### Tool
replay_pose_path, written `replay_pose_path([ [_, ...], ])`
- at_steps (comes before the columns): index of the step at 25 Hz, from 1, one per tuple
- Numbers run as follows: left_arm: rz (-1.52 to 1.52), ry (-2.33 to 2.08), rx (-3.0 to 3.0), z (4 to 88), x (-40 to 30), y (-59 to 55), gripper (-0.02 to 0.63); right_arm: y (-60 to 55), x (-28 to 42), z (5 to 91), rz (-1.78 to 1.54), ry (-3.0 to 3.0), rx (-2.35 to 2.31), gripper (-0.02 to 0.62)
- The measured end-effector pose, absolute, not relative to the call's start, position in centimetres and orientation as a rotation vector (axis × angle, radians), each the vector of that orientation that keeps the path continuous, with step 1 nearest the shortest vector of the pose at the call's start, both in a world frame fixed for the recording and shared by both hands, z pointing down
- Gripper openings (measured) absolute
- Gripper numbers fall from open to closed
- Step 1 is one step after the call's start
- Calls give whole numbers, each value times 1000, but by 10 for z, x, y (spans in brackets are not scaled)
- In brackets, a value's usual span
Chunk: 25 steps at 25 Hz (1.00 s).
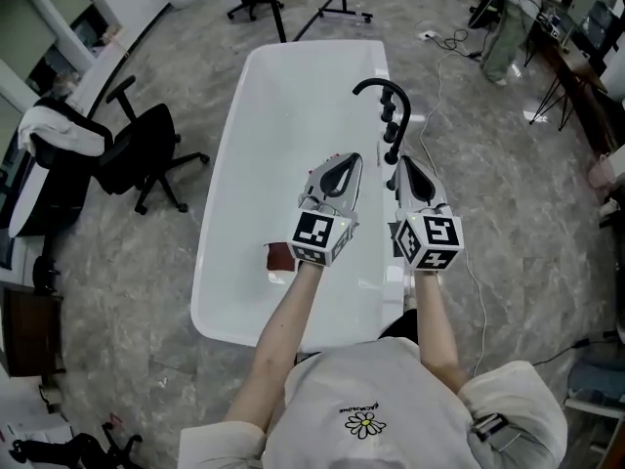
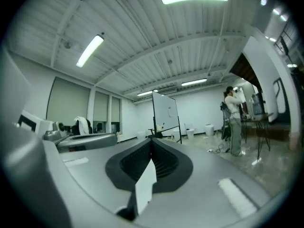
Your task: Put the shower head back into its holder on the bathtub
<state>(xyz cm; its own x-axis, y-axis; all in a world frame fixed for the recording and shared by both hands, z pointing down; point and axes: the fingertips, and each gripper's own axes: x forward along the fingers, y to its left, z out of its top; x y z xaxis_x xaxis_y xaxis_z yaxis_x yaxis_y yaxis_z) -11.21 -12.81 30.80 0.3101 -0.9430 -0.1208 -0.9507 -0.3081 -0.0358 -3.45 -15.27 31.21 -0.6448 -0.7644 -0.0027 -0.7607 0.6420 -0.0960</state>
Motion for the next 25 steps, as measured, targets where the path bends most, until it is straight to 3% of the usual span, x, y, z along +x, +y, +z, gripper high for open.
replay_pose_path([
  [7,150,1957,-2342,315,-98,-140,0,-110,-40,321,257,3058,-1230,3],
  [25,23,1962,-2378,346,-95,-115,0,-96,-46,333,135,3044,-1152,3],
])
